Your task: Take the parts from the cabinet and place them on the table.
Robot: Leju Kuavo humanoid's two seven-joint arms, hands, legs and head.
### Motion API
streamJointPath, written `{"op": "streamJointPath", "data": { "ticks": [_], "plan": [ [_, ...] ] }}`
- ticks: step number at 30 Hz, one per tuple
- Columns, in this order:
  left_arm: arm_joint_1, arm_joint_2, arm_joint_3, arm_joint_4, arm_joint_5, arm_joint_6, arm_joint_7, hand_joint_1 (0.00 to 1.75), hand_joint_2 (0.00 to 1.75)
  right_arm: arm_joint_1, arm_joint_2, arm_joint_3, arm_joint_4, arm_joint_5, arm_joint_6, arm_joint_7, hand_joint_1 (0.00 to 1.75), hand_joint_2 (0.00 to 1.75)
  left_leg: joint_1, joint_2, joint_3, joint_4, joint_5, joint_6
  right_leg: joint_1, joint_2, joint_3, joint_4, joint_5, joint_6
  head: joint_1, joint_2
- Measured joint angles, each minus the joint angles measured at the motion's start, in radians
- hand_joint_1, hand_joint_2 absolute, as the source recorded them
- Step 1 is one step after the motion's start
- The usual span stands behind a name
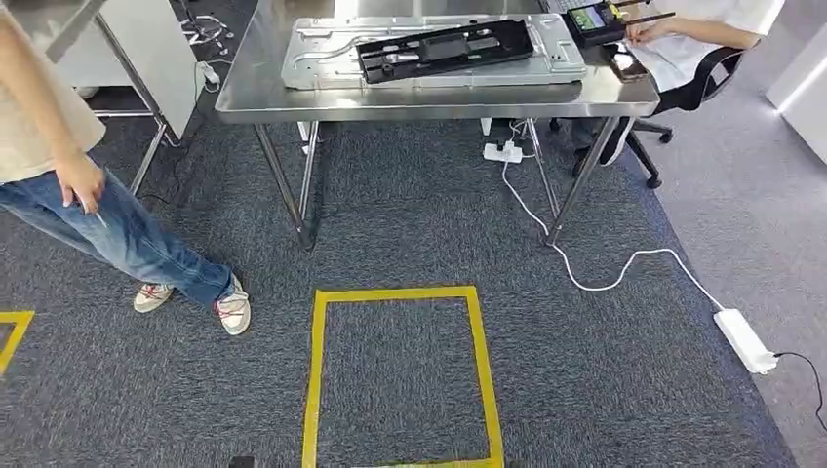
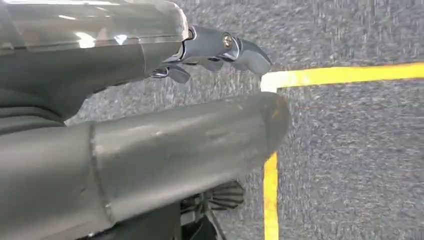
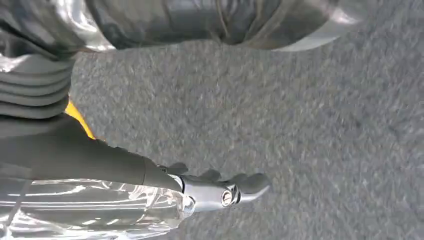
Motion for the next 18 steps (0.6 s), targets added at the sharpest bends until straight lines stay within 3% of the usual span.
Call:
{"op": "streamJointPath", "data": {
  "ticks": [1, 2, 4, 5, 6, 7, 9, 10, 11, 12, 14, 15, 16, 18],
  "plan": [
    [0.003, -0.001, 0.0, 0.0, -0.005, 0.0, 0.0, 0.0, 0.0, 0.0, 0.004, 0.0, 0.001, 0.0, 0.012, -0.009, 0.0, 0.0, 0.005, 0.009, -0.001, -0.003, 0.012, 0.001, -0.007, 0.006, -0.009, 0.019, -0.028, 0.004, 0.001, 0.0],
    [0.004, 0.0, 0.0, 0.0, -0.007, 0.0, 0.0, 0.0, 0.0, 0.002, 0.006, -0.001, 0.003, -0.001, 0.024, -0.017, 0.0, 0.0, 0.006, 0.009, -0.012, -0.002, 0.019, 0.008, -0.009, 0.008, -0.027, 0.069, -0.077, 0.007, 0.0, 0.0],
    [0.007, -0.001, 0.0, 0.0, -0.013, 0.002, 0.004, 0.0, 0.0, 0.004, 0.01, -0.01, 0.005, -0.008, 0.052, -0.029, 0.0, 0.0, 0.006, 0.01, -0.037, 0.01, 0.031, 0.011, -0.018, 0.01, -0.083, 0.237, -0.18, 0.018, 0.0, 0.0],
    [0.007, -0.001, 0.0, 0.0, -0.014, 0.002, 0.006, 0.0, 0.0, 0.005, 0.013, -0.013, 0.005, -0.007, 0.061, -0.037, 0.0, 0.0, 0.006, 0.01, -0.051, 0.018, 0.035, 0.009, -0.021, 0.011, -0.1, 0.3, -0.206, 0.023, 0.0, 0.0],
    [0.007, -0.002, 0.0, 0.0, -0.015, 0.002, 0.006, 0.0, 0.0, 0.006, 0.014, -0.013, 0.006, -0.002, 0.071, -0.047, 0.0, 0.0, 0.008, 0.01, -0.062, 0.026, 0.039, 0.007, -0.025, 0.011, -0.095, 0.314, -0.207, 0.027, 0.0, 0.0],
    [0.007, -0.002, 0.0, 0.0, -0.016, 0.004, 0.009, 0.0, 0.0, 0.006, 0.015, -0.013, 0.006, 0.0, 0.085, -0.055, 0.0, 0.0, 0.01, 0.01, -0.072, 0.035, 0.04, 0.004, -0.029, 0.01, -0.066, 0.284, -0.191, 0.03, 0.0, 0.0],
    [0.007, -0.002, 0.0, 0.0, -0.018, 0.007, 0.013, 0.0, 0.0, 0.005, 0.018, -0.013, 0.007, 0.0, 0.098, -0.064, 0.0, 0.0, 0.016, 0.009, -0.088, 0.058, 0.04, -0.003, -0.036, 0.01, 0.054, 0.114, -0.126, 0.037, 0.0, 0.0],
    [0.006, -0.002, 0.0, 0.0, -0.021, 0.009, 0.013, 0.0, 0.0, 0.004, 0.02, -0.013, 0.007, 0.0, 0.099, -0.066, 0.0, 0.0, 0.015, 0.009, -0.098, 0.072, 0.036, -0.011, -0.041, 0.011, 0.097, 0.041, -0.121, 0.041, 0.0, 0.0],
    [0.005, -0.002, 0.0, 0.0, -0.022, 0.01, 0.014, 0.0, 0.0, 0.003, 0.023, -0.013, 0.007, 0.008, 0.1, -0.067, 0.0, 0.0, 0.009, 0.009, -0.112, 0.09, 0.031, -0.02, -0.03, 0.015, 0.099, 0.025, -0.131, 0.034, 0.0, 0.0],
    [0.006, -0.002, 0.0, 0.0, -0.022, 0.01, 0.014, 0.0, 0.0, 0.004, 0.024, -0.013, 0.008, 0.021, 0.095, -0.068, 0.0, 0.0, 0.009, 0.008, -0.116, 0.092, 0.033, -0.025, -0.034, 0.015, 0.092, 0.033, -0.13, 0.021, -0.001, 0.0],
    [0.007, -0.002, 0.0, 0.0, -0.024, 0.011, 0.016, 0.0, 0.0, 0.007, 0.027, -0.013, 0.009, 0.035, 0.094, -0.071, 0.0, 0.0, 0.012, 0.008, -0.117, 0.093, 0.038, -0.033, -0.027, 0.015, 0.088, 0.037, -0.128, 0.009, -0.001, 0.0],
    [0.007, -0.002, 0.0, 0.0, -0.024, 0.011, 0.017, 0.0, 0.0, 0.007, 0.029, -0.013, 0.01, 0.044, 0.09, -0.071, 0.0, 0.0, 0.013, 0.007, -0.118, 0.096, 0.036, -0.038, -0.031, 0.015, 0.087, 0.03, -0.122, -0.002, -0.001, 0.0],
    [0.007, -0.002, 0.0, 0.0, -0.024, 0.011, 0.018, 0.0, 0.0, 0.005, 0.035, -0.013, 0.011, 0.053, 0.086, -0.07, 0.0, 0.0, 0.017, 0.003, -0.125, 0.111, 0.017, -0.044, -0.032, 0.012, 0.087, 0.029, -0.118, -0.009, -0.001, 0.0],
    [0.007, -0.002, 0.0, 0.0, -0.027, 0.011, 0.019, 0.0, 0.0, 0.004, 0.036, -0.013, 0.011, 0.059, 0.082, -0.069, 0.0, 0.0, 0.019, 0.001, -0.172, 0.224, -0.062, -0.054, -0.031, 0.011, 0.077, 0.028, -0.111, -0.02, -0.001, 0.0]
  ]
}}
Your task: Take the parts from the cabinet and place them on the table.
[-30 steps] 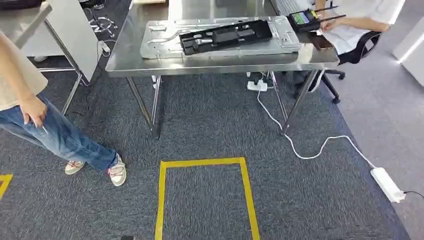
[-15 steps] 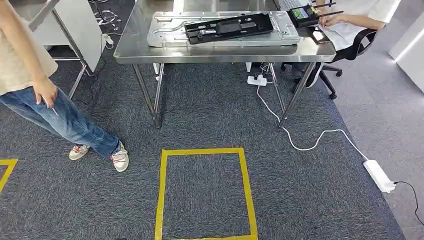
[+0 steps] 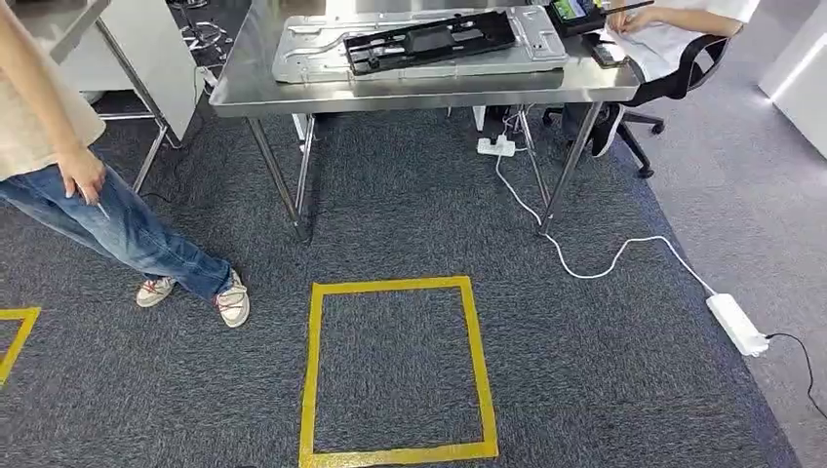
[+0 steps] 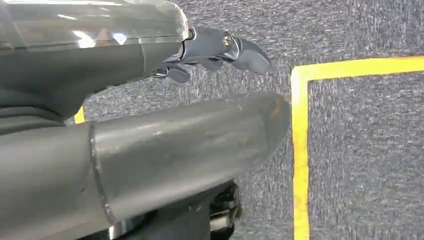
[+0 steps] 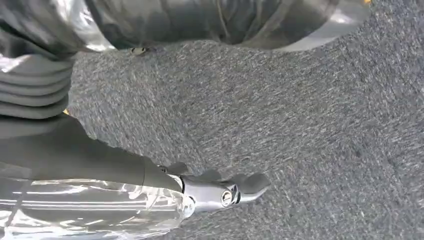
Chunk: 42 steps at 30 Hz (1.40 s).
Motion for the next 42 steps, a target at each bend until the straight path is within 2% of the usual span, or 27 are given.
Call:
{"op": "streamJointPath", "data": {
  "ticks": [2, 3, 5, 7, 8, 12, 13, 15, 17, 19, 21, 22, 23, 24, 27, 28, 30, 31, 33, 34, 35, 37, 38, 39, 40, 41, 42],
  "plan": [
    [0.003, 0.0, 0.0, 0.0, -0.003, 0.0, 0.005, 0.0, 0.0, 0.0, 0.003, 0.0, 0.0, 0.007, -0.01, 0.0, 0.0, 0.0, 0.002, 0.0, -0.062, 0.15, -0.064, -0.005, 0.004, -0.009, -0.01, 0.001, 0.005, -0.007, 0.0, 0.0],
    [0.005, 0.0, 0.0, 0.0, -0.004, 0.001, 0.005, 0.0, 0.0, 0.002, 0.003, 0.0, 0.001, 0.011, -0.012, 0.0, 0.0, 0.0, 0.002, 0.0, -0.07, 0.177, -0.066, -0.005, 0.006, -0.011, -0.014, 0.003, 0.008, -0.007, 0.0, 0.0],
    [0.007, 0.0, 0.0, 0.0, -0.006, 0.002, 0.005, 0.0, 0.0, 0.002, 0.007, 0.001, 0.002, 0.016, -0.016, 0.0, 0.0, 0.0, 0.002, 0.001, -0.02, 0.093, -0.006, 0.001, 0.008, -0.02, -0.019, 0.006, 0.01, -0.006, 0.0, 0.0],
    [0.004, 0.0, 0.0, 0.0, -0.006, 0.003, 0.005, 0.0, 0.0, 0.002, 0.012, 0.003, 0.003, 0.026, -0.026, -0.002, 0.0, 0.0, -0.001, 0.015, 0.086, -0.096, 0.074, 0.015, 0.011, -0.034, -0.017, 0.007, 0.012, -0.003, 0.0, 0.0],
    [0.001, 0.0, 0.0, 0.0, -0.006, 0.003, 0.005, 0.0, 0.0, 0.002, 0.013, 0.004, 0.003, 0.031, -0.028, -0.002, 0.0, 0.0, -0.006, 0.044, 0.107, -0.147, 0.055, 0.021, 0.01, -0.043, -0.015, 0.006, 0.015, 0.002, 0.0, 0.0],
    [0.004, 0.002, 0.0, 0.0, -0.005, 0.005, 0.003, 0.0, 0.0, 0.0, 0.014, 0.009, 0.003, 0.04, -0.033, -0.005, 0.0, 0.0, -0.016, 0.016, 0.09, -0.154, 0.08, 0.032, 0.008, -0.07, -0.012, -0.004, 0.029, 0.027, 0.0, 0.0],
    [0.005, 0.001, 0.0, 0.0, -0.005, 0.005, 0.003, 0.0, 0.0, 0.0, 0.014, 0.011, 0.003, 0.043, -0.035, -0.005, 0.0, 0.0, -0.001, 0.009, 0.095, -0.171, 0.097, 0.039, 0.01, -0.066, -0.015, 0.001, 0.023, 0.036, 0.0, 0.0],
    [0.003, 0.0, 0.0, 0.0, -0.005, 0.005, 0.002, 0.0, 0.0, 0.001, 0.014, 0.011, 0.004, 0.048, -0.036, -0.007, 0.0, 0.0, -0.003, -0.001, 0.086, -0.174, 0.11, 0.047, 0.007, -0.017, -0.045, 0.071, -0.044, 0.041, 0.001, 0.0],
    [0.004, -0.002, 0.0, 0.0, -0.003, 0.004, 0.002, 0.0, 0.0, 0.003, 0.014, 0.011, 0.004, 0.05, -0.039, -0.008, 0.0, 0.0, -0.006, -0.016, 0.073, -0.172, 0.119, 0.053, 0.007, -0.005, -0.107, 0.228, -0.131, 0.044, 0.001, 0.0],
    [0.006, -0.002, 0.0, 0.0, -0.002, 0.004, 0.002, 0.0, 0.0, 0.004, 0.014, 0.011, 0.004, 0.05, -0.041, -0.008, 0.0, 0.0, -0.007, -0.035, 0.063, -0.166, 0.122, 0.052, 0.007, -0.003, -0.127, 0.285, -0.136, 0.045, 0.0, 0.0],
    [0.007, -0.003, 0.001, 0.0, 0.0, 0.004, 0.002, 0.0, 0.0, 0.004, 0.014, 0.012, 0.004, 0.05, -0.041, -0.008, 0.0, 0.0, -0.006, -0.057, 0.058, -0.155, 0.121, 0.05, 0.005, 0.002, -0.055, 0.162, -0.057, 0.042, 0.001, 0.0],
    [0.006, -0.003, 0.0, 0.0, 0.0, 0.004, 0.002, 0.0, 0.0, 0.004, 0.014, 0.012, 0.004, 0.051, -0.041, -0.008, 0.0, 0.0, -0.005, -0.069, 0.057, -0.149, 0.119, 0.047, 0.004, 0.027, -0.003, 0.066, -0.015, 0.039, 0.001, 0.0],
    [0.006, -0.005, 0.0, 0.0, 0.0, 0.004, 0.002, 0.0, 0.0, 0.004, 0.013, 0.012, 0.004, 0.051, -0.041, -0.008, 0.0, 0.0, -0.003, -0.076, 0.052, -0.143, 0.117, 0.044, 0.001, 0.077, 0.025, 0.005, -0.015, 0.031, 0.001, 0.0],
    [0.002, -0.006, 0.001, 0.0, 0.0, 0.003, 0.002, 0.0, 0.0, 0.005, 0.012, 0.012, 0.004, 0.051, -0.041, -0.008, 0.0, 0.0, -0.011, -0.086, 0.044, -0.13, 0.114, 0.038, 0.001, 0.087, 0.029, -0.009, -0.02, 0.031, 0.0, 0.0],
    [0.004, -0.006, 0.001, 0.0, 0.0, 0.003, 0.002, 0.0, 0.0, 0.003, 0.012, 0.012, 0.004, 0.051, -0.041, -0.008, 0.0, 0.0, -0.003, -0.116, 0.031, -0.139, 0.126, 0.018, 0.008, 0.052, 0.025, -0.004, -0.015, 0.018, 0.001, 0.0],
    [0.006, -0.005, 0.001, 0.0, 0.0, 0.003, 0.002, 0.0, 0.0, 0.003, 0.013, 0.012, 0.004, 0.051, -0.041, -0.008, 0.0, 0.0, -0.006, -0.124, 0.028, -0.133, 0.122, 0.013, -0.009, 0.039, 0.027, -0.019, -0.007, 0.007, 0.0, 0.0],
    [0.007, -0.005, 0.002, 0.0, 0.0, 0.003, 0.002, 0.0, 0.0, 0.002, 0.016, 0.013, 0.004, 0.051, -0.041, -0.009, 0.0, 0.0, -0.008, -0.053, -0.004, -0.065, 0.07, 0.006, -0.004, 0.017, 0.029, -0.023, -0.003, -0.005, -0.004, 0.0],
    [0.005, -0.005, 0.002, 0.0, 0.0, 0.003, 0.002, 0.0, 0.0, 0.004, 0.016, 0.013, 0.004, 0.051, -0.041, -0.01, 0.0, 0.0, -0.004, -0.033, -0.043, 0.018, 0.024, 0.0, -0.002, 0.001, 0.026, -0.023, -0.004, -0.005, -0.004, 0.0],
    [0.004, -0.005, 0.003, 0.0, 0.001, 0.004, 0.002, 0.0, 0.0, 0.007, 0.015, 0.013, 0.004, 0.053, -0.042, -0.009, 0.0, 0.0, 0.003, -0.022, -0.11, 0.164, -0.032, -0.009, 0.001, -0.029, 0.023, -0.022, -0.004, -0.005, -0.004, 0.0],
    [0.007, -0.005, 0.004, 0.0, 0.003, 0.004, 0.002, 0.0, 0.0, 0.007, 0.016, 0.013, 0.004, 0.056, -0.043, -0.009, 0.0, 0.0, 0.006, -0.019, -0.116, 0.18, -0.025, -0.011, 0.001, -0.042, 0.023, -0.022, -0.004, -0.005, -0.004, 0.0],
    [0.01, -0.005, 0.005, 0.0, 0.003, 0.004, 0.003, 0.0, 0.0, 0.006, 0.016, 0.013, 0.004, 0.061, -0.044, -0.008, 0.0, 0.0, 0.008, -0.016, -0.097, 0.146, 0.003, -0.013, 0.0, -0.053, 0.023, -0.022, -0.005, -0.004, -0.004, 0.0],
    [0.012, -0.005, 0.008, 0.0, 0.005, 0.008, 0.004, 0.0, 0.0, 0.005, 0.016, 0.013, 0.004, 0.067, -0.046, -0.008, 0.0, 0.0, 0.008, 0.003, -0.003, -0.028, 0.09, -0.01, -0.001, -0.075, 0.027, -0.02, -0.008, 0.001, -0.004, 0.0],
    [0.011, -0.005, 0.01, 0.0, 0.005, 0.009, 0.004, 0.0, 0.0, 0.005, 0.016, 0.014, 0.004, 0.069, -0.046, -0.007, 0.0, 0.0, 0.006, 0.041, 0.044, -0.115, 0.119, -0.003, 0.0, -0.084, 0.031, -0.02, -0.01, 0.005, -0.004, 0.0],
    [0.008, -0.005, 0.013, 0.0, 0.005, 0.009, 0.005, 0.0, 0.0, 0.007, 0.016, 0.014, 0.004, 0.071, -0.047, -0.007, 0.0, 0.0, -0.007, 0.084, 0.055, -0.145, 0.101, 0.001, 0.007, -0.094, 0.033, -0.019, -0.013, 0.011, -0.004, 0.0],
    [0.007, -0.005, 0.014, 0.0, 0.005, 0.01, 0.005, 0.0, 0.0, 0.006, 0.016, 0.014, 0.004, 0.074, -0.048, -0.007, 0.0, 0.0, -0.006, 0.064, 0.051, -0.145, 0.109, 0.006, 0.008, -0.103, 0.034, -0.018, -0.013, 0.017, -0.003, 0.0],
    [0.008, -0.005, 0.016, 0.0, 0.005, 0.011, 0.006, 0.0, 1.75, 0.005, 0.016, 0.014, 0.004, 0.077, -0.05, -0.006, 0.0, 0.0, -0.006, 0.055, 0.046, -0.143, 0.108, 0.007, 0.008, -0.111, 0.036, -0.019, -0.013, 0.022, -0.003, 0.0],
    [0.012, -0.005, 0.018, 0.0, 0.006, 0.012, 0.006, 0.0, 1.75, 0.003, 0.016, 0.014, 0.004, 0.081, -0.051, -0.006, 0.0, 0.0, -0.009, 0.044, 0.044, -0.142, 0.108, 0.011, 0.008, -0.121, 0.041, -0.023, -0.011, 0.028, -0.003, 0.0]
  ]
}}
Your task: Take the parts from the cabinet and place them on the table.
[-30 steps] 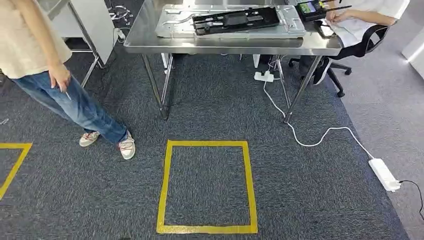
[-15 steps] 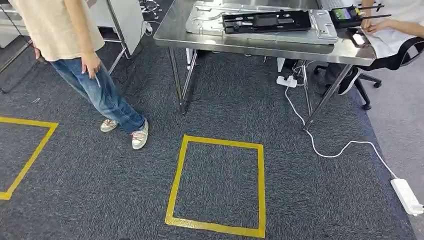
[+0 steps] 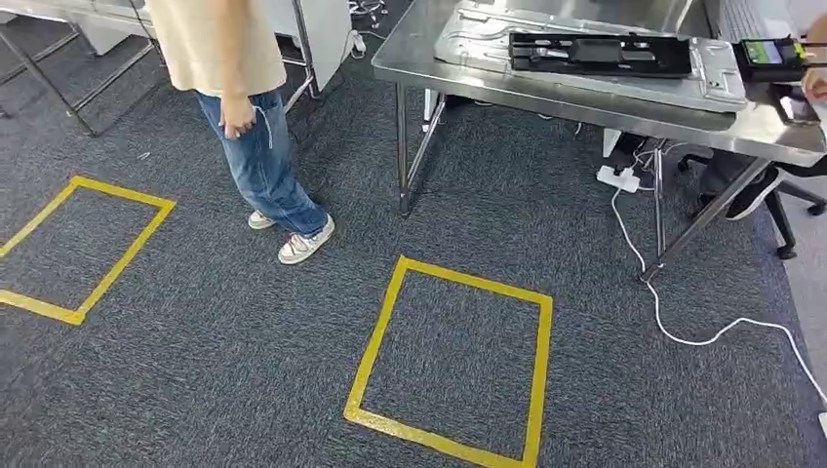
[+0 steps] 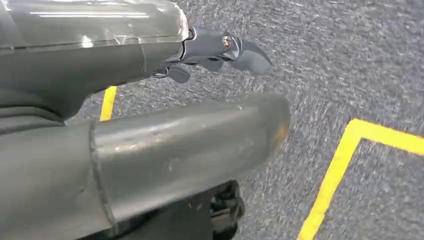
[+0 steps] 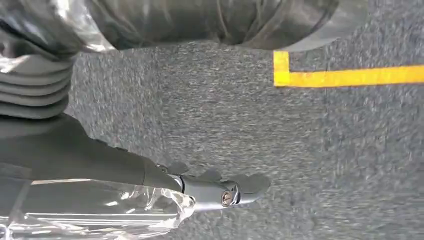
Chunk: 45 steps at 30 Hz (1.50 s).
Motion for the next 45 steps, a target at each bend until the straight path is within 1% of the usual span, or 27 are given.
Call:
{"op": "streamJointPath", "data": {
  "ticks": [1, 3, 4, 6, 8, 10, 11, 12, 16, 17, 18, 19, 21, 23, 24, 26, 27, 28, 32, 34, 37, 38, 40, 41, 42, 43, 45],
  "plan": [
    [0.001, 0.0, 0.004, 0.0, 0.002, 0.001, 0.0, 0.0, 1.75, -0.001, 0.0, 0.0, 0.0, 0.001, -0.001, 0.0, 0.0, 0.0, 0.003, -0.013, 0.002, -0.01, 0.006, 0.01, -0.001, -0.01, 0.005, -0.001, -0.001, 0.007, 0.0, 0.0],
    [0.002, -0.001, 0.005, 0.0, 0.006, 0.002, 0.0, 0.0, 1.75, -0.001, -0.002, 0.0, 0.0, 0.003, -0.001, 0.0, 0.0, 0.0, 0.01, -0.031, 0.008, -0.018, 0.018, 0.024, -0.008, 0.076, -0.013, 0.045, -0.047, 0.015, 0.0, 0.0],
    [-0.001, -0.002, 0.005, 0.0, 0.006, 0.002, 0.0, 0.0, 1.75, 0.003, -0.002, 0.001, 0.0, 0.006, -0.001, 0.001, 0.0, 0.0, 0.009, -0.043, 0.004, -0.018, 0.021, 0.029, -0.008, 0.104, -0.05, 0.126, -0.099, 0.014, 0.001, 0.0],
    [-0.002, -0.002, 0.006, 0.0, 0.008, 0.001, 0.0, 0.0, 1.75, 0.008, -0.003, 0.001, 0.001, 0.013, -0.002, 0.001, 0.0, 0.0, 0.004, -0.068, -0.001, -0.016, 0.023, 0.032, -0.007, 0.117, -0.119, 0.272, -0.161, 0.013, 0.0, 0.0],
    [0.001, -0.002, 0.009, 0.0, 0.008, 0.001, 0.0, 0.0, 1.75, 0.01, -0.003, 0.001, 0.001, 0.019, -0.002, 0.002, 0.0, 0.0, 0.002, -0.096, -0.004, -0.011, 0.023, 0.032, -0.006, 0.12, -0.132, 0.289, -0.135, 0.01, 0.0, 0.0],
    [0.001, -0.002, 0.01, 0.0, 0.007, 0.001, 0.003, 0.0, 1.75, 0.009, -0.003, 0.005, 0.001, 0.024, -0.004, 0.002, 0.0, 0.0, 0.002, -0.127, -0.003, -0.003, 0.021, 0.029, -0.008, 0.135, -0.065, 0.141, -0.038, 0.004, 0.001, 0.0],
    [0.0, -0.002, 0.01, 0.0, 0.005, 0.001, 0.003, 0.0, 1.75, 0.009, -0.003, 0.007, 0.001, 0.024, -0.005, 0.002, 0.0, 0.0, 0.003, -0.14, -0.004, 0.002, 0.019, 0.026, -0.009, 0.164, -0.028, 0.06, 0.001, 0.0, 0.0, 0.0],
    [0.0, -0.003, 0.01, 0.0, 0.001, 0.001, 0.004, 0.0, 1.75, 0.009, -0.004, 0.007, 0.001, 0.024, -0.007, 0.005, 0.0, 0.0, -0.002, -0.149, -0.01, 0.007, 0.017, 0.022, -0.009, 0.212, -0.016, 0.032, -0.016, -0.004, 0.0, 0.0],
    [0.005, -0.002, 0.01, 0.0, -0.005, 0.001, 0.01, 0.0, 1.75, 0.006, -0.003, 0.015, 0.001, 0.033, -0.009, 0.008, 0.0, 0.0, 0.005, -0.193, -0.029, 0.008, 0.023, -0.003, -0.006, 0.177, -0.014, 0.017, -0.009, -0.013, 0.0, 0.0],
    [0.006, 0.0, 0.01, 0.0, -0.006, 0.001, 0.011, 0.0, 1.75, 0.005, 0.003, 0.016, 0.002, 0.037, -0.008, 0.008, 0.0, 0.0, 0.006, -0.163, -0.027, 0.017, 0.015, -0.006, -0.014, 0.161, -0.01, 0.008, -0.003, -0.022, 0.0, 0.0],
    [0.006, 0.0, 0.01, 0.0, -0.007, 0.001, 0.012, 0.0, 1.75, 0.004, 0.001, 0.019, 0.001, 0.039, -0.008, 0.009, 0.0, 0.0, 0.001, -0.106, -0.038, 0.046, -0.007, -0.012, -0.013, 0.153, -0.007, 0.005, -0.003, -0.028, -0.002, 0.0],
    [0.002, 0.0, 0.01, 0.0, -0.01, 0.001, 0.013, 0.0, 1.75, 0.006, 0.001, 0.021, 0.002, 0.039, -0.008, 0.009, 0.0, 0.0, 0.004, -0.081, -0.068, 0.106, -0.045, -0.017, -0.011, 0.137, -0.006, 0.005, -0.004, -0.033, -0.003, 0.0],
    [-0.004, 0.0, 0.01, 0.0, -0.013, 0.001, 0.014, 0.0, 1.75, 0.011, 0.001, 0.023, 0.002, 0.042, -0.008, 0.011, 0.0, 0.0, 0.012, -0.066, -0.146, 0.267, -0.117, -0.026, -0.008, 0.102, -0.007, 0.005, -0.005, -0.035, -0.003, 0.0],
    [-0.001, 0.0, 0.01, 0.0, -0.014, -0.001, 0.015, 0.0, 1.75, 0.009, 0.001, 0.026, 0.002, 0.045, -0.007, 0.011, 0.0, 0.0, 0.018, -0.061, -0.169, 0.32, -0.118, -0.032, -0.008, 0.075, -0.007, 0.006, -0.006, -0.034, -0.003, 0.0],
    [0.002, 0.001, 0.01, 0.0, -0.014, -0.001, 0.016, 0.0, 1.75, 0.008, 0.001, 0.029, 0.002, 0.048, -0.007, 0.011, 0.0, 0.0, 0.019, -0.058, -0.144, 0.272, -0.084, -0.033, -0.009, 0.062, -0.006, 0.006, -0.007, -0.032, -0.003, 0.0],
    [0.001, 0.004, 0.01, 0.0, -0.016, -0.001, 0.016, 0.0, 1.75, 0.007, 0.002, 0.034, 0.002, 0.052, -0.007, 0.01, 0.0, 0.0, 0.02, -0.032, -0.042, 0.088, 0.001, -0.03, -0.011, 0.038, 0.0, 0.006, -0.011, -0.026, -0.003, 0.0],
    [-0.001, 0.005, 0.01, 0.0, -0.016, -0.001, 0.016, 0.0, 1.75, 0.007, 0.001, 0.036, 0.002, 0.053, -0.007, 0.01, 0.0, 0.0, 0.017, 0.023, -0.003, 0.016, 0.011, -0.026, -0.007, 0.03, 0.005, 0.006, -0.014, -0.022, -0.003, 0.0],
    [-0.005, 0.005, 0.01, 0.0, -0.017, -0.002, 0.016, 0.0, 1.75, 0.007, 0.001, 0.038, 0.002, 0.054, -0.007, 0.01, 0.0, 0.0, 0.009, 0.034, -0.001, 0.005, 0.005, -0.019, -0.001, 0.018, 0.006, 0.009, -0.019, -0.013, -0.002, 0.0],
    [-0.001, 0.008, 0.01, 0.0, -0.016, -0.002, 0.014, 0.0, 1.75, -0.002, 0.0, 0.042, 0.001, 0.059, -0.006, 0.009, 0.0, 0.0, 0.01, -0.018, 0.0, -0.006, 0.017, 0.007, -0.003, -0.012, 0.019, 0.001, -0.021, 0.014, -0.002, 0.0],
    [-0.001, 0.008, 0.01, 0.0, -0.015, -0.002, 0.013, 0.0, 1.75, -0.001, -0.005, 0.043, 0.002, 0.06, -0.006, 0.009, 0.0, 0.0, 0.013, -0.036, -0.002, -0.009, 0.024, 0.018, -0.009, 0.084, -0.005, 0.07, -0.078, 0.017, -0.002, 0.0],
    [-0.005, 0.008, 0.01, 0.0, -0.012, -0.005, 0.011, 0.0, 1.75, 0.008, -0.008, 0.044, 0.003, 0.068, -0.005, 0.014, 0.0, 0.0, 0.006, -0.075, -0.005, -0.009, 0.026, 0.027, -0.007, 0.117, -0.112, 0.289, -0.172, 0.015, -0.001, 0.0],
    [-0.003, 0.008, 0.01, 0.0, -0.011, -0.005, 0.011, 0.0, 1.75, 0.009, -0.008, 0.044, 0.003, 0.071, -0.005, 0.016, 0.0, 0.0, 0.004, -0.092, -0.005, -0.008, 0.026, 0.027, -0.007, 0.118, -0.123, 0.302, -0.161, 0.012, -0.002, 0.0],
    [0.0, 0.008, 0.011, 0.0, -0.003, -0.005, 0.011, 0.0, 1.75, 0.009, -0.01, 0.045, 0.003, 0.074, -0.005, 0.018, 0.0, 0.0, 0.001, -0.12, -0.004, -0.005, 0.026, 0.027, -0.004, 0.125, -0.086, 0.208, -0.085, 0.003, -0.002, 0.0],
    [0.0, 0.008, 0.012, 0.0, -0.003, -0.005, 0.011, 0.0, 1.75, 0.008, -0.01, 0.045, 0.003, 0.076, -0.005, 0.019, 0.0, 0.0, -0.001, -0.135, -0.004, -0.003, 0.026, 0.027, -0.001, 0.139, -0.044, 0.113, -0.033, -0.005, -0.002, 0.0],
    [0.0, 0.007, 0.012, 0.0, -0.003, -0.005, 0.01, 0.0, 1.75, 0.009, -0.013, 0.046, 0.003, 0.076, -0.005, 0.019, 0.0, 0.0, 0.0, -0.146, -0.005, 0.0, 0.027, 0.027, 0.001, 0.188, -0.009, 0.034, -0.005, -0.016, -0.002, 0.0],
    [-0.001, 0.004, 0.013, 0.0, -0.003, -0.005, 0.01, 0.0, 1.75, 0.008, -0.017, 0.046, 0.004, 0.076, -0.005, 0.019, 0.0, 0.0, -0.009, -0.153, -0.011, 0.006, 0.025, 0.02, 0.002, 0.217, -0.005, 0.016, -0.015, -0.02, -0.002, 0.0],
    [-0.002, 0.005, 0.013, 0.0, -0.003, -0.005, 0.009, 0.0, 1.75, 0.005, -0.016, 0.047, 0.004, 0.077, -0.005, 0.019, 0.0, 0.0, 0.001, -0.173, -0.017, 0.003, 0.029, 0.009, 0.007, 0.193, -0.005, 0.016, -0.011, -0.021, -0.002, 0.0]
  ]
}}
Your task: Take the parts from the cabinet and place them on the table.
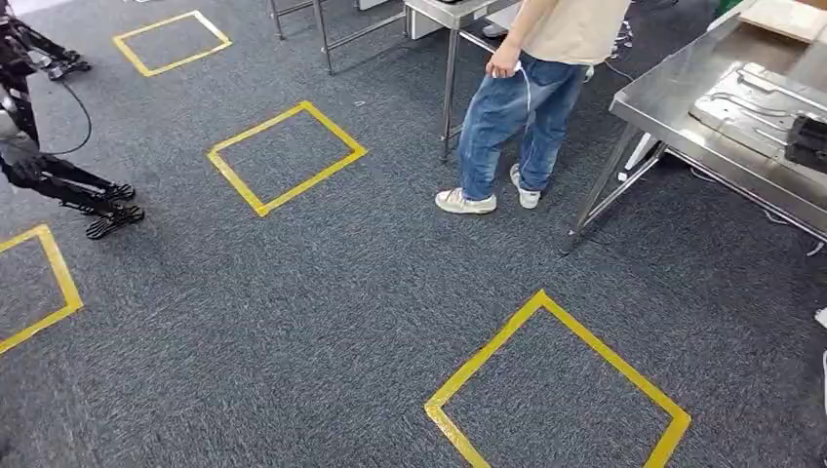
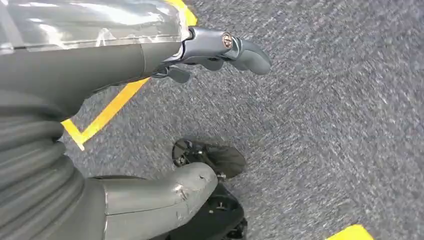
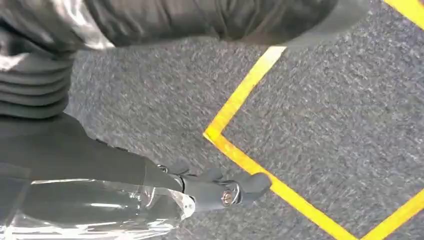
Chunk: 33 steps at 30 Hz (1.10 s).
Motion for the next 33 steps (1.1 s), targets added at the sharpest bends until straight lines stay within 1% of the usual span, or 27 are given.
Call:
{"op": "streamJointPath", "data": {
  "ticks": [1, 2, 3, 4, 5, 6, 7, 8, 9, 11, 12, 13, 14, 17, 18, 19, 20, 21, 22, 23, 24, 26, 27, 28, 29, 32, 33],
  "plan": [
    [0.002, 0.0, 0.001, 0.0, 0.0, -0.001, 0.0, 0.0, 1.75, -0.001, 0.0, 0.0, 0.0, 0.0, 0.0, 0.0, 0.0, 0.0, 0.003, -0.012, -0.003, -0.003, 0.003, -0.008, 0.002, -0.008, 0.001, -0.002, 0.001, -0.005, 0.0, 0.0],
    [0.005, 0.0, 0.003, 0.0, 0.0, 0.0, 0.0, 0.0, 1.75, -0.001, 0.0, 0.001, 0.0, 0.0, 0.0, 0.0, 0.0, 0.0, -0.003, -0.021, -0.005, -0.004, 0.004, -0.015, -0.008, -0.021, 0.006, -0.015, 0.008, -0.013, 0.0, 0.0],
    [0.007, 0.002, 0.005, 0.0, 0.0, 0.0, 0.0, 0.0, 1.75, -0.001, 0.002, 0.002, 0.0, 0.001, 0.001, 0.0, 0.0, 0.0, -0.002, 0.022, -0.008, 0.016, -0.007, -0.015, -0.01, -0.039, 0.012, -0.024, 0.013, -0.016, 0.0, 0.0],
    [0.006, 0.002, 0.006, 0.0, 0.0, 0.0, 0.001, 0.0, 1.75, 0.0, 0.002, 0.002, 0.0, 0.002, 0.001, 0.0, 0.0, 0.0, -0.003, 0.073, -0.03, 0.059, -0.041, -0.022, -0.01, -0.049, 0.014, -0.028, 0.014, -0.024, -0.004, 0.0],
    [0.003, 0.002, 0.007, 0.0, 0.0, 0.0, 0.001, 0.0, 1.75, 0.004, 0.002, 0.002, 0.0, 0.002, 0.001, 0.0, 0.0, 0.0, 0.002, 0.093, -0.065, 0.129, -0.082, -0.03, -0.008, -0.066, 0.015, -0.029, 0.013, -0.027, -0.004, 0.0],
    [0.001, 0.002, 0.008, 0.0, 0.001, 0.0, 0.001, 0.0, 1.75, 0.006, 0.001, 0.002, 0.0, 0.003, 0.001, 0.0, 0.0, 0.0, 0.007, 0.101, -0.104, 0.208, -0.119, -0.037, -0.006, -0.082, 0.015, -0.028, 0.011, -0.029, -0.004, 0.0],
    [0.001, 0.002, 0.008, 0.0, 0.0, 0.0, 0.001, 0.0, 1.75, 0.007, 0.001, 0.002, 0.001, 0.003, 0.001, 0.0, 0.0, 0.0, 0.013, 0.104, -0.139, 0.278, -0.143, -0.044, -0.006, -0.098, 0.015, -0.028, 0.009, -0.029, -0.004, 0.0],
    [0.003, 0.002, 0.009, 0.0, 0.001, 0.0, 0.001, 0.0, 1.75, 0.006, 0.001, 0.002, 0.001, 0.004, 0.001, 0.0, 0.0, 0.0, 0.018, 0.107, -0.154, 0.309, -0.143, -0.049, -0.006, -0.112, 0.016, -0.028, 0.007, -0.027, -0.004, 0.0],
    [0.006, 0.002, 0.01, 0.0, 0.0, 0.0, 0.001, 0.0, 1.75, 0.005, 0.001, 0.002, 0.001, 0.007, 0.004, 0.0, 0.0, 0.0, 0.024, 0.111, -0.142, 0.287, -0.118, -0.055, -0.008, -0.126, 0.019, -0.027, 0.004, -0.024, -0.004, 0.0],
    [0.006, 0.002, 0.011, 0.0, 0.0, 0.001, 0.002, 0.0, 1.75, 0.005, 0.002, 0.002, 0.001, 0.011, 0.007, 0.0, 0.0, 0.0, 0.032, 0.134, -0.061, 0.132, -0.038, -0.063, -0.014, -0.151, 0.025, -0.023, -0.003, -0.014, -0.004, 0.0],
    [0.005, 0.002, 0.013, 0.0, 0.001, 0.002, 0.002, 0.0, 1.75, 0.005, 0.002, 0.003, 0.001, 0.013, 0.01, 0.0, 0.0, 0.0, 0.032, 0.175, -0.008, 0.039, -0.006, -0.065, -0.015, -0.162, 0.029, -0.018, -0.009, -0.006, -0.004, 0.0],
    [0.001, 0.002, 0.013, 0.0, 0.001, 0.002, 0.002, 0.0, 1.75, 0.005, 0.0, 0.002, 0.001, 0.013, 0.01, 0.0, 0.0, 0.0, 0.027, 0.206, 0.004, 0.007, -0.012, -0.059, -0.009, -0.17, 0.031, -0.014, -0.016, 0.003, -0.005, 0.0],
    [-0.001, 0.002, 0.013, 0.0, 0.001, 0.002, 0.001, 0.0, 1.75, 0.005, -0.001, 0.003, 0.001, 0.013, 0.01, -0.001, 0.0, 0.0, 0.025, 0.189, 0.004, 0.008, -0.007, -0.045, -0.008, -0.181, 0.035, -0.013, -0.021, 0.013, -0.002, 0.0],
    [0.006, 0.003, 0.016, 0.0, 0.001, 0.002, 0.0, 0.0, 1.75, -0.006, 0.0, 0.004, 0.001, 0.015, 0.01, -0.001, 0.0, 0.0, 0.017, 0.157, -0.008, 0.004, -0.005, -0.022, -0.012, -0.208, 0.046, -0.021, -0.02, 0.032, -0.003, 0.0],
    [0.006, 0.003, 0.016, 0.0, 0.001, 0.002, 0.0, 0.0, 1.75, -0.006, 0.001, 0.008, 0.001, 0.015, 0.01, -0.002, 0.0, 0.0, 0.027, 0.145, 0.003, -0.005, 0.004, -0.011, -0.02, -0.185, 0.049, -0.014, -0.032, 0.039, -0.003, 0.0],
    [0.006, 0.003, 0.016, 0.0, 0.001, 0.002, -0.001, 0.0, 1.75, -0.005, 0.001, 0.008, 0.001, 0.015, 0.01, -0.002, 0.0, 0.0, 0.025, 0.138, 0.002, -0.008, 0.005, -0.004, -0.019, -0.134, 0.035, 0.02, -0.062, 0.038, -0.003, 0.0],
    [0.004, 0.003, 0.016, 0.0, 0.001, 0.002, -0.001, 0.0, 1.75, -0.003, 0.002, 0.008, 0.002, 0.016, 0.01, -0.002, 0.0, 0.0, 0.024, 0.127, 0.0, -0.008, 0.009, 0.002, -0.02, -0.101, 0.002, 0.09, -0.107, 0.035, -0.002, 0.0],
    [0.001, 0.003, 0.016, 0.0, 0.001, 0.003, -0.003, 0.0, 1.75, -0.001, 0.001, 0.008, 0.002, 0.016, 0.01, -0.001, 0.0, 0.0, 0.021, 0.115, -0.002, -0.008, 0.01, 0.005, -0.018, -0.082, -0.039, 0.176, -0.147, 0.034, -0.002, 0.0],
    [0.001, 0.003, 0.016, 0.0, 0.001, 0.002, -0.004, 0.0, 1.75, 0.003, 0.001, 0.008, 0.003, 0.016, 0.01, -0.001, 0.0, 0.0, 0.019, 0.101, -0.003, -0.008, 0.009, 0.007, -0.016, -0.076, -0.077, 0.248, -0.172, 0.034, -0.002, 0.0],
    [0.002, 0.003, 0.016, 0.0, 0.001, 0.003, -0.005, 0.0, 1.75, 0.005, 0.001, 0.008, 0.003, 0.016, 0.01, -0.001, 0.0, 0.0, 0.016, 0.086, -0.002, -0.007, 0.009, 0.008, -0.015, -0.074, -0.104, 0.29, -0.174, 0.033, -0.002, 0.0],
    [0.003, 0.003, 0.016, 0.0, 0.001, 0.003, -0.006, 0.0, 1.75, 0.006, 0.001, 0.008, 0.003, 0.016, 0.01, -0.001, 0.0, 0.0, 0.015, 0.069, 0.0, -0.007, 0.008, 0.008, -0.015, -0.072, -0.109, 0.282, -0.148, 0.031, -0.002, 0.0],
    [0.004, 0.003, 0.016, 0.0, 0.0, 0.005, -0.006, 0.0, 1.75, 0.006, 0.001, 0.008, 0.003, 0.018, 0.01, 0.0, 0.0, 0.0, 0.013, 0.037, 0.004, -0.005, 0.007, 0.007, -0.015, -0.062, -0.061, 0.145, -0.046, 0.022, -0.002, 0.0],
    [0.004, 0.003, 0.016, 0.0, 0.0, 0.006, -0.007, 0.0, 1.75, 0.006, 0.001, 0.008, 0.003, 0.019, 0.01, 0.0, 0.0, 0.0, 0.013, 0.024, 0.005, -0.003, 0.006, 0.005, -0.015, -0.031, -0.029, 0.061, 0.001, 0.016, -0.002, 0.0],
    [0.004, 0.0, 0.016, 0.0, 0.0, 0.006, -0.007, 0.0, 1.75, 0.008, -0.002, 0.008, 0.003, 0.019, 0.009, 0.0, 0.0, 0.0, 0.015, 0.017, -0.001, -0.001, 0.005, 0.003, -0.016, 0.035, -0.015, 0.016, 0.007, 0.008, -0.002, 0.0],
    [0.0, 0.0, 0.016, 0.0, 0.0, 0.007, -0.008, 0.0, 1.75, 0.008, -0.002, 0.009, 0.003, 0.022, 0.009, 0.0, 0.0, 0.0, 0.01, 0.001, -0.008, 0.008, 0.002, -0.004, -0.016, 0.039, -0.015, 0.002, 0.005, 0.009, -0.002, 0.0],
    [0.006, 0.0, 0.017, 0.0, 0.0, 0.008, -0.009, 0.0, 1.75, 0.003, -0.003, 0.009, 0.003, 0.027, 0.008, 0.0, 0.0, 0.0, 0.02, -0.036, -0.018, -0.003, 0.012, -0.028, -0.008, 0.0, -0.012, 0.001, 0.008, -0.001, -0.002, 0.0],
    [0.008, 0.0, 0.017, 0.0, 0.0, 0.008, -0.01, 0.0, 1.75, 0.004, -0.002, 0.009, 0.003, 0.028, 0.008, 0.0, 0.0, 0.0, 0.018, -0.007, -0.019, 0.007, 0.005, -0.029, -0.02, -0.018, -0.005, -0.013, 0.015, -0.01, -0.002, 0.0]
  ]
}}
